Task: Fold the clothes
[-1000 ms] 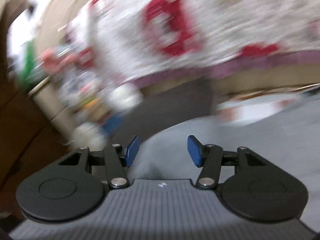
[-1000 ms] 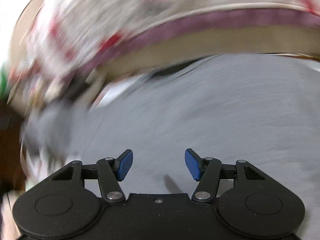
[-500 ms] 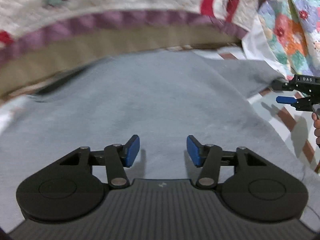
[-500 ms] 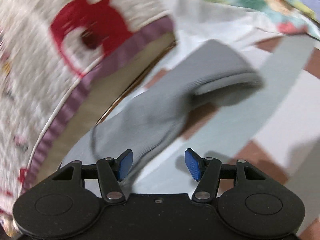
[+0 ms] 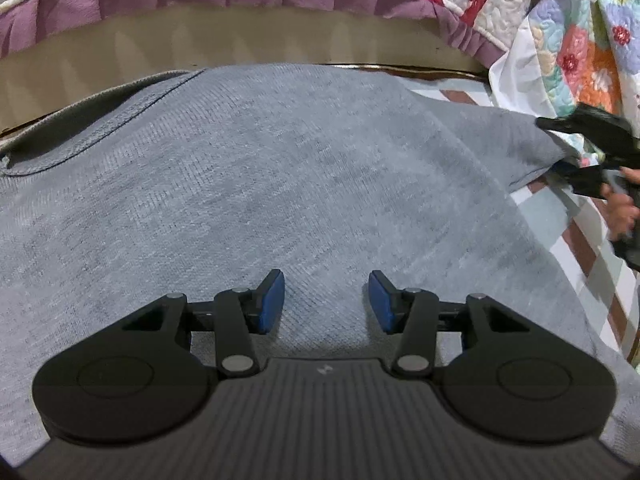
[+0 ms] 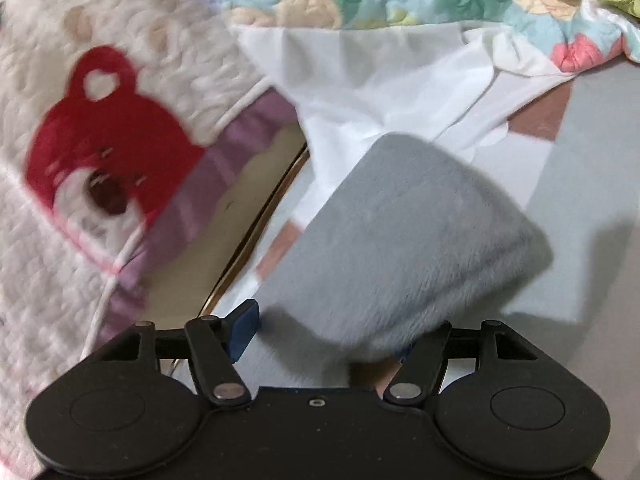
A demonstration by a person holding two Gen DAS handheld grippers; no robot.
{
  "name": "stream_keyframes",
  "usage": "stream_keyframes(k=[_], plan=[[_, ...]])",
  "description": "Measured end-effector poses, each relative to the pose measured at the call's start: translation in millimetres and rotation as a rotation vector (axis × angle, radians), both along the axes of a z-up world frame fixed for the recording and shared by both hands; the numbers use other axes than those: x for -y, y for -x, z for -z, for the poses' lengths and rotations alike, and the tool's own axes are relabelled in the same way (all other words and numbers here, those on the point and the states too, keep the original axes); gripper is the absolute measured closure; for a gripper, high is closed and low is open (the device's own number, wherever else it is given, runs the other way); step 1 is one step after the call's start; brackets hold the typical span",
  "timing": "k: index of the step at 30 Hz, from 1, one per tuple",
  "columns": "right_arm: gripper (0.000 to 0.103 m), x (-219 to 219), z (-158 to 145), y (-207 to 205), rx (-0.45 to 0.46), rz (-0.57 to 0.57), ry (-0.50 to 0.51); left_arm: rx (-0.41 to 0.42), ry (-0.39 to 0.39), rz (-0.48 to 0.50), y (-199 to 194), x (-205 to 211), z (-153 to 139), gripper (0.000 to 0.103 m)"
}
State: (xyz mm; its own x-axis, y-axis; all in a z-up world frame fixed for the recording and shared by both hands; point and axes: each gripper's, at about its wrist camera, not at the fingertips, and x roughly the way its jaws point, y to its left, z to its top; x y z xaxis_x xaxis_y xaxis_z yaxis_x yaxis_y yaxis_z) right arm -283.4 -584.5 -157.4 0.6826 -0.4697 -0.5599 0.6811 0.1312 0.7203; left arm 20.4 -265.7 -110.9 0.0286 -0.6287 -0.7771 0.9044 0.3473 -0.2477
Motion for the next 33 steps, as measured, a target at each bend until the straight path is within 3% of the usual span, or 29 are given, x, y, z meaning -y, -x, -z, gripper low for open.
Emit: stream_keyframes(k=[1, 2, 3, 5, 6, 7, 11, 13, 18, 22, 26, 27, 30, 33], plan=[[0.056, 4, -2, -4, -0.006, -0.001, 0.025, 0.004, 0.009, -0.004, -1, -2, 0, 0.057], [0.093, 13, -7, -11, 0.006, -0.048, 0.049, 0.008, 0.029, -0.023, -2, -6, -1, 0.057], [0.094, 19, -19, -14, 0.059, -0.079, 0.078, 0.011, 0.054, -0.053, -3, -10, -3, 0.057], [0.095, 21, -71, -17, 0.140, -0.083, 0.253, -0.012, 0.101, -0.100, -9, -19, -8, 0.057], [0.096, 17, -101, -20, 0.118, -0.101, 0.371, -0.021, 0.116, -0.115, -12, -22, -9, 0.057], [0.097, 11, -130, -25, 0.058, -0.128, 0.498, -0.026, 0.125, -0.126, -14, -24, -10, 0.057], [0.098, 12, -161, -44, -0.215, -0.181, 0.668, -0.017, 0.109, -0.114, -17, -24, -8, 0.057], [0.098, 27, -141, -52, -0.357, -0.180, 0.589, -0.026, 0.092, -0.104, -17, -23, -4, 0.057], [0.098, 49, -73, -65, -0.563, -0.106, 0.360, -0.105, 0.057, -0.086, -18, -22, 5, 0.055], [0.094, 56, -51, -57, -0.624, -0.049, 0.270, -0.118, 0.050, -0.080, -20, -21, 5, 0.054], [0.094, 66, -58, -47, -0.599, 0.007, 0.232, -0.140, 0.052, -0.090, -24, -23, 5, 0.054], [0.094, 66, -63, -45, -0.582, 0.030, 0.243, -0.141, 0.052, -0.091, -25, -22, 6, 0.054], [0.095, 39, -89, -49, -0.516, 0.073, 0.422, -0.129, 0.056, -0.093, -24, -20, 6, 0.054], [0.095, -4, -112, -85, -0.587, -0.051, 0.664, -0.131, 0.071, -0.129, -25, -16, 6, 0.056]])
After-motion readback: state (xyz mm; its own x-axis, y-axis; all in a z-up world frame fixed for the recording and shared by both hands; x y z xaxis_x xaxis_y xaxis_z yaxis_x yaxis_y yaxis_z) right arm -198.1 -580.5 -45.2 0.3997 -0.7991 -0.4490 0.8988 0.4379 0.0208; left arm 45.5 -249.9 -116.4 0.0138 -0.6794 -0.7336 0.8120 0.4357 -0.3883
